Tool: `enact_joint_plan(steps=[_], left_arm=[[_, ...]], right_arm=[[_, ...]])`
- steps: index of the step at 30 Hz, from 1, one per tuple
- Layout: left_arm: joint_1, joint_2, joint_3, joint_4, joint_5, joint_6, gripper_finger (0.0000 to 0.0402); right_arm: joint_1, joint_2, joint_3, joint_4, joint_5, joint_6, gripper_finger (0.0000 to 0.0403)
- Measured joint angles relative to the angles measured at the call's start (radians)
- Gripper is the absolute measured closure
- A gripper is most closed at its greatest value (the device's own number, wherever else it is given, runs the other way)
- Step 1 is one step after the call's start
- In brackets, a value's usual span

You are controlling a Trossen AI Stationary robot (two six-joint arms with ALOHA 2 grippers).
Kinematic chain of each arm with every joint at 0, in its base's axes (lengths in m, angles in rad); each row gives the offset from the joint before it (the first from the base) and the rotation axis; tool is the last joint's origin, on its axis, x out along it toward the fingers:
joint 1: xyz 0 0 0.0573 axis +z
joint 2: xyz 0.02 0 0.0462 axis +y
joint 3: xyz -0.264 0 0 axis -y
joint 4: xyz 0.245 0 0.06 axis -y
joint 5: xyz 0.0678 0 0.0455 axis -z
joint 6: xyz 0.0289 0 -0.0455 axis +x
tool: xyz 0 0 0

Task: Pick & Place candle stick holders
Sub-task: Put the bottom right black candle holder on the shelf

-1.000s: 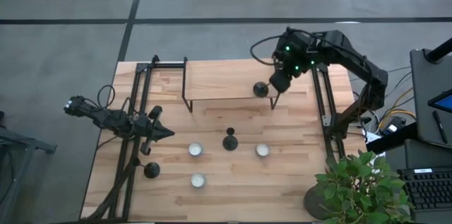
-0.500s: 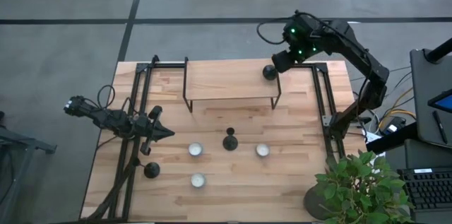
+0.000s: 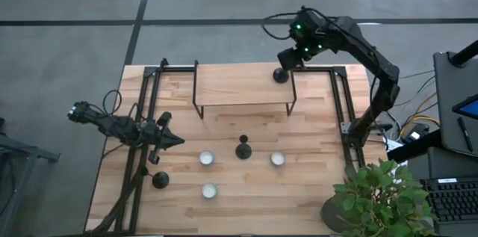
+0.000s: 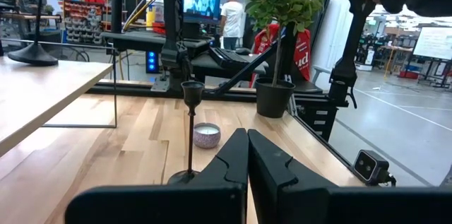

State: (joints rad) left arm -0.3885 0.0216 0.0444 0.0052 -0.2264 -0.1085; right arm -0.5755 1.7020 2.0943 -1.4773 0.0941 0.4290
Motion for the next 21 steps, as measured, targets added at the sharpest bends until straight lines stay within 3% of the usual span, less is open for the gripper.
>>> enact_joint_plan(steps=[21], left_arm=[[0.000, 0.000, 0.000, 0.000, 0.000, 0.000, 0.0399]], right_arm=[[-0.060, 0.135, 0.210, -0.092, -0.005, -0.088, 0.0259]])
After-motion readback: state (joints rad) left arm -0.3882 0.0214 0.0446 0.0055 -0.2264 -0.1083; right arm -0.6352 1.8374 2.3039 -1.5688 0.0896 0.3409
